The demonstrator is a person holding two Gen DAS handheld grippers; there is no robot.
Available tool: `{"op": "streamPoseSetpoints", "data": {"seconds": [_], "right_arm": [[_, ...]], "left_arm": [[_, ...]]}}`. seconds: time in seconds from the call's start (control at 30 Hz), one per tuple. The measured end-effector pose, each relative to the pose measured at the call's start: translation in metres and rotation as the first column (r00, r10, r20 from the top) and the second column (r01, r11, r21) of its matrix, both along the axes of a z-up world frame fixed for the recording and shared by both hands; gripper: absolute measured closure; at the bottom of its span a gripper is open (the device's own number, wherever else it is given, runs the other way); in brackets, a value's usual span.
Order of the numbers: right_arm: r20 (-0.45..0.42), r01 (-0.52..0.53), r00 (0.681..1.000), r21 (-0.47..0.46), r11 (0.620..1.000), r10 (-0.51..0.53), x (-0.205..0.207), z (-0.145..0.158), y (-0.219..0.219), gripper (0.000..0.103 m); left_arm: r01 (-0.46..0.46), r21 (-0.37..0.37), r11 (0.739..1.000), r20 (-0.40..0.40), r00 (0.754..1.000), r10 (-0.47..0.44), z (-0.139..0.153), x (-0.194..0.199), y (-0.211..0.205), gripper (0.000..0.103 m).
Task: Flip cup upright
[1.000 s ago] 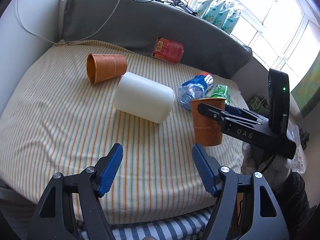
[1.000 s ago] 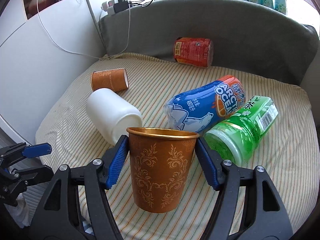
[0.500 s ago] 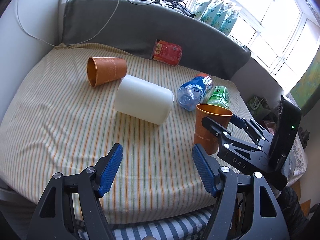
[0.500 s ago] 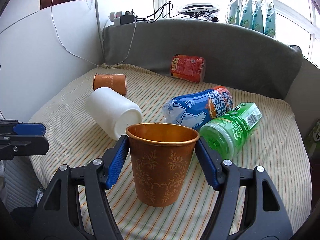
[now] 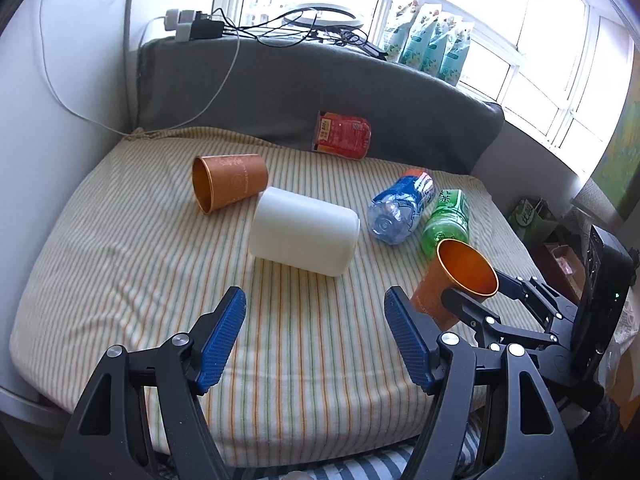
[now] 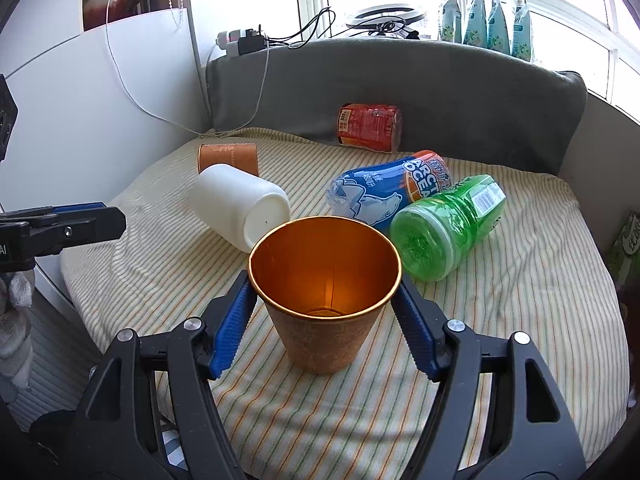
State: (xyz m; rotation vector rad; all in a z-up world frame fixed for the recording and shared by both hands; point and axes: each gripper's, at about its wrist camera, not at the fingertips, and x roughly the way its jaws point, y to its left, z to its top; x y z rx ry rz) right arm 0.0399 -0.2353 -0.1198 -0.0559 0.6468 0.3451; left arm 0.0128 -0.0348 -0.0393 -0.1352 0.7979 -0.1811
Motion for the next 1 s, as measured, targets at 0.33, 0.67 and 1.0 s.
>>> {"op": "streamPoseSetpoints", "data": {"seconds": [0.33, 0.67, 1.0], "right_arm": [[0.036, 0.012, 0.999, 0.039, 0.999, -0.014, -0.019, 0.009, -0.009, 0.022], [0.089, 0.042, 0.995, 0.113, 0.993, -0.052, -0.042, 0.029, -0.024, 0.021], [0.199, 0.254, 0.941, 0.118, 0.960, -0.273, -0.069, 0.053, -0.048, 0.007]], "left_arm": [[-0.026, 0.033, 0.999, 0.088, 0.996, 0.023, 0.011, -0.007, 0.000, 0.031], [-0.055, 0.072, 0.996, 0.170, 0.985, 0.042, 0.019, -0.015, -0.005, 0.031], [-0.096, 0.088, 0.991, 0.319, 0.946, 0.063, 0.033, -0.031, -0.008, 0.024]]}}
